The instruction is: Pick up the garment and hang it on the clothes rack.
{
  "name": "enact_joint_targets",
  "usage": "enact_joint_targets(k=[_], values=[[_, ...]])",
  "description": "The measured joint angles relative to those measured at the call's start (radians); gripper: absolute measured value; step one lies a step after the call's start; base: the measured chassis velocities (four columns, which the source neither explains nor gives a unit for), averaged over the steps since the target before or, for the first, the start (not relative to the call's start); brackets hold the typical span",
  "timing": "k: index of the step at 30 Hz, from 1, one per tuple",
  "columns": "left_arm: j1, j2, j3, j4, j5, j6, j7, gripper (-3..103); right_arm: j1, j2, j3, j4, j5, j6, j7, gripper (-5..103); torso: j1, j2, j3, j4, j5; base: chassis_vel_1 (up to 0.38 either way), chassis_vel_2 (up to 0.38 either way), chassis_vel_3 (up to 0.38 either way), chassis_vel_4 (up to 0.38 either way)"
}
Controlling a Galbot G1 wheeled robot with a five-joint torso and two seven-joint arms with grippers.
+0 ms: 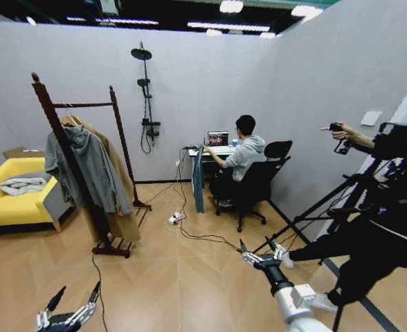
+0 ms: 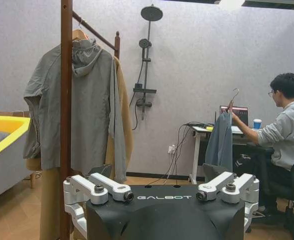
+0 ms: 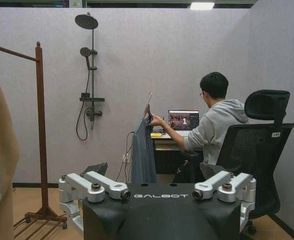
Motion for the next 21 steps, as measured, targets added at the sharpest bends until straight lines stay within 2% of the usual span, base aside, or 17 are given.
enact_joint_targets(k=[21], values=[[0.0,0.0,0.0,0.0,0.0,0.0,0.0,100,-0.019,0.005,0.011,-0.002,0.009,0.026,0.011,100,0.0,0.0,0.0,0.0,0.0,0.0,0.0,0.0,0.0]])
